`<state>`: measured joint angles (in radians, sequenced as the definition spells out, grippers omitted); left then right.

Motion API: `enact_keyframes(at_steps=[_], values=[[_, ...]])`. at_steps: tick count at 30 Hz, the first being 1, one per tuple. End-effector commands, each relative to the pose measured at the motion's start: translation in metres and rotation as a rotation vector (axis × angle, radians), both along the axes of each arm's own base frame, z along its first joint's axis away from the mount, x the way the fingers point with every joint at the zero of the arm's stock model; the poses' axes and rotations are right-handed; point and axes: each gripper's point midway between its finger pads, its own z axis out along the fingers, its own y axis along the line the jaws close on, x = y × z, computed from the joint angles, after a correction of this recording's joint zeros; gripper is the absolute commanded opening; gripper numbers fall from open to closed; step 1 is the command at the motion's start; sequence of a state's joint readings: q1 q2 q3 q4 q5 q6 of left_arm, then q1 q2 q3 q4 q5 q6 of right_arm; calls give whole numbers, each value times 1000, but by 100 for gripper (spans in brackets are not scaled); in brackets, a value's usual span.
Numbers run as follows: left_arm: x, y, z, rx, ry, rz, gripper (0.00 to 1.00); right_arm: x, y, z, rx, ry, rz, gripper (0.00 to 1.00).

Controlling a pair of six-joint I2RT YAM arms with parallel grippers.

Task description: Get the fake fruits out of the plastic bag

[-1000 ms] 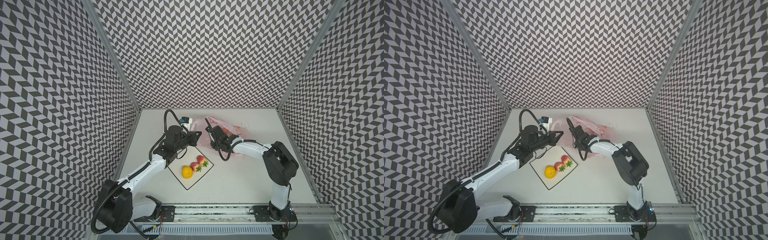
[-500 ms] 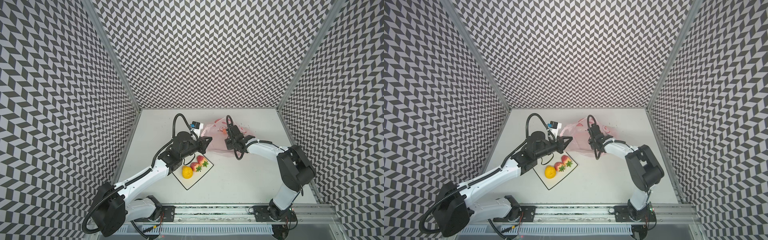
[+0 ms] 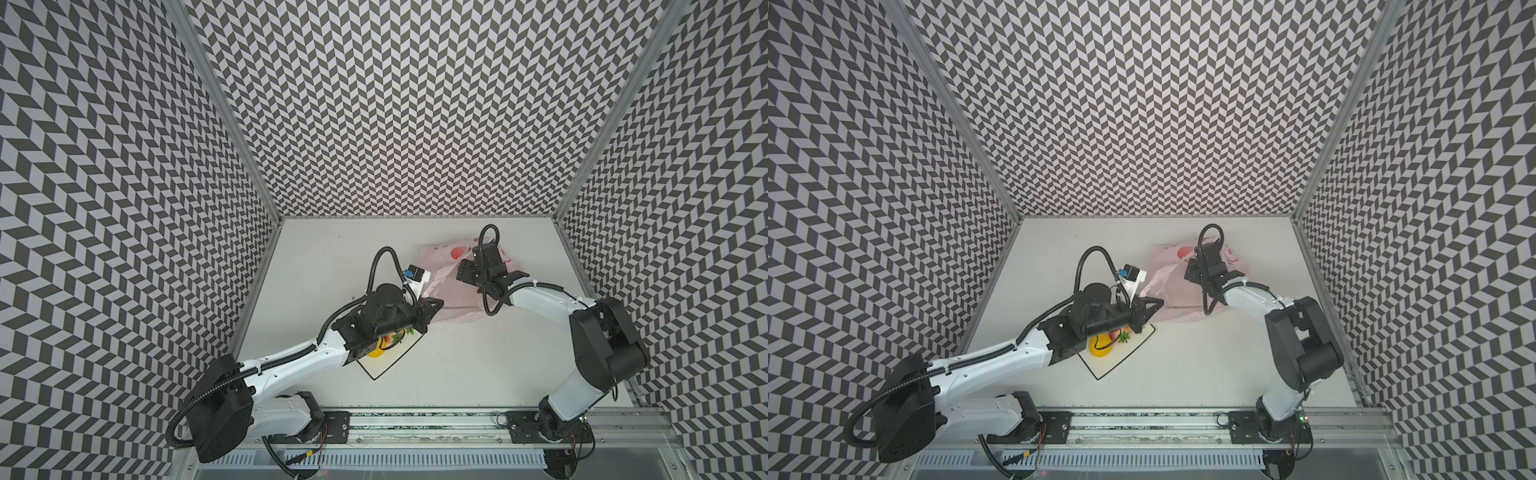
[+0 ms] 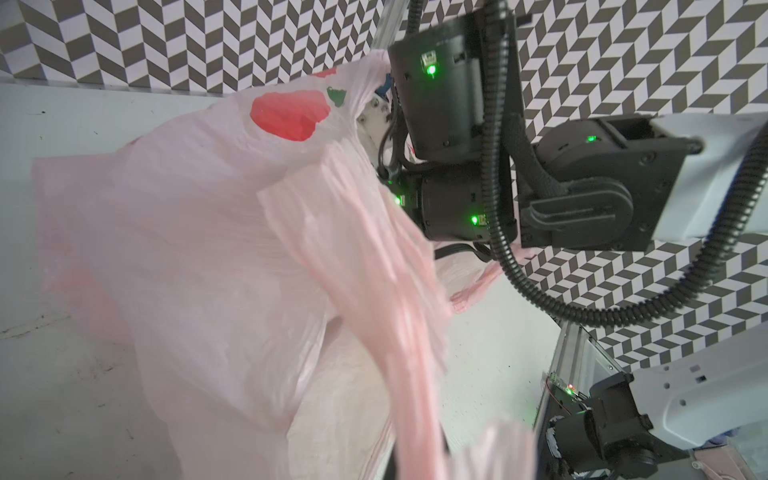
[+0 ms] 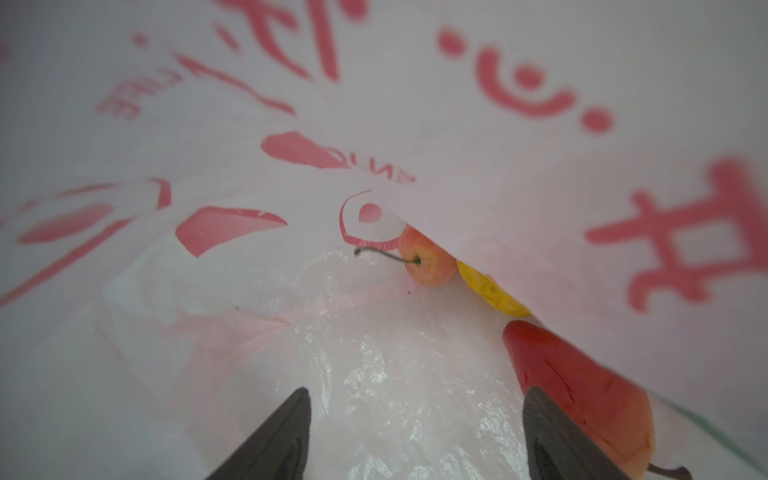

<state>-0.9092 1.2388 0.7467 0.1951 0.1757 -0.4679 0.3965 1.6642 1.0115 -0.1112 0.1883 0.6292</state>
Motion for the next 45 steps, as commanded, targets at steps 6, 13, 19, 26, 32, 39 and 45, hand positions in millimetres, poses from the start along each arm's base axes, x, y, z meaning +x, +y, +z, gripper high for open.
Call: enact_keyframes(at_steps=[6, 13, 19, 26, 32, 39, 45], values=[[-16, -25, 11, -14, -52, -67, 0, 30, 1, -12, 194, -24, -156, 68], [-29, -39, 15, 1, -76, -119, 0, 37, -1, -35, 195, 26, -223, 69], [-29, -40, 14, 4, -79, -119, 0, 35, -10, -58, 103, 81, -238, 70], [-25, -40, 10, 23, -78, -102, 0, 36, -6, -73, 44, 120, -189, 66], [-23, -38, 12, 25, -82, -86, 0, 35, -9, -83, -1, 156, -196, 61], [-15, -33, 7, 40, -83, -45, 0, 30, -9, -85, -46, 170, -178, 43], [-6, -24, 6, 28, -70, -6, 0, 24, -14, -77, -94, 154, -143, 25]])
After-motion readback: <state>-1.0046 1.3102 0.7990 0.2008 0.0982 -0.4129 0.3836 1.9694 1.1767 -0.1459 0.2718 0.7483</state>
